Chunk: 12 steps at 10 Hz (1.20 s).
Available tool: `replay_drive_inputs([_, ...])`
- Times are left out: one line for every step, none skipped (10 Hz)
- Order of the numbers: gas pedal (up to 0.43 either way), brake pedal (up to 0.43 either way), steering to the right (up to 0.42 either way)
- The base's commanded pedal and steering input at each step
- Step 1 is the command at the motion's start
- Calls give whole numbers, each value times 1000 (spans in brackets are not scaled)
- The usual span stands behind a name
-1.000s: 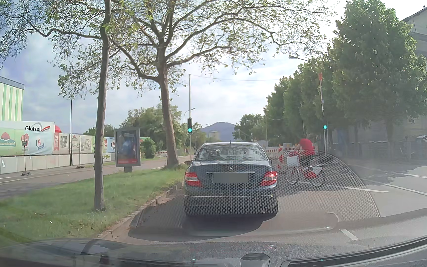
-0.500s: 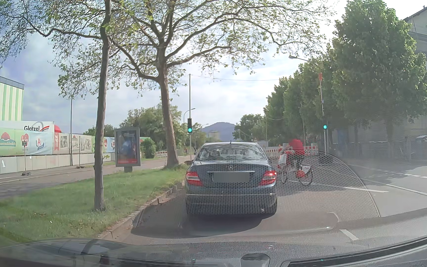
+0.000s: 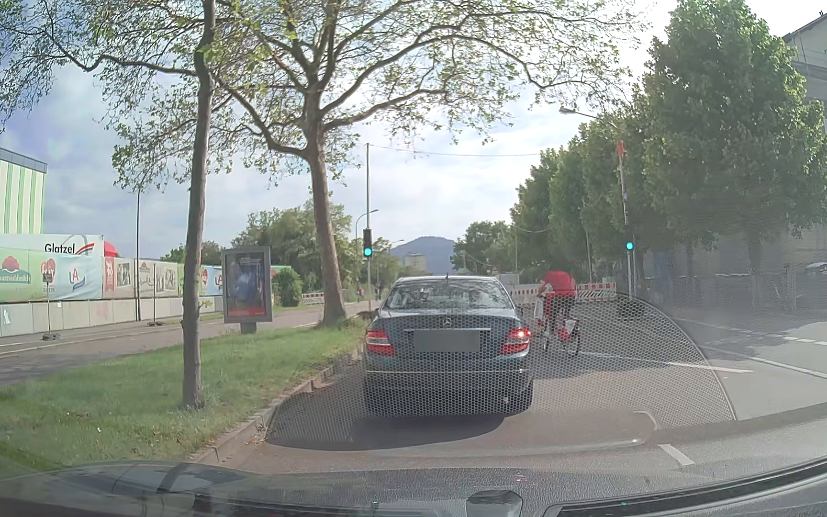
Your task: Follow the waypoints while adhering to traffic rules and regulations
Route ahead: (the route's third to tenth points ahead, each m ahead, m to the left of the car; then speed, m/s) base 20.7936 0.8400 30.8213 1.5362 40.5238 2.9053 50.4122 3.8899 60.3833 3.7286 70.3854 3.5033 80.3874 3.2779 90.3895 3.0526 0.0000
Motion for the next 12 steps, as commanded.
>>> replay_drive_inputs([0, 207, -1])
replay_drive_inputs([0, 207, -1])
replay_drive_inputs([0, 201, -1])
replay_drive_inputs([0, 104, -1])
replay_drive_inputs([0, 18, -1])
replay_drive_inputs([0, 0, -1])
replay_drive_inputs([0, 0, -1])
replay_drive_inputs([0, 0, -2])
replay_drive_inputs([67, 0, -2])
replay_drive_inputs([79, 0, -2])
replay_drive_inputs([87, 0, -3])
replay_drive_inputs([110, 0, -3])
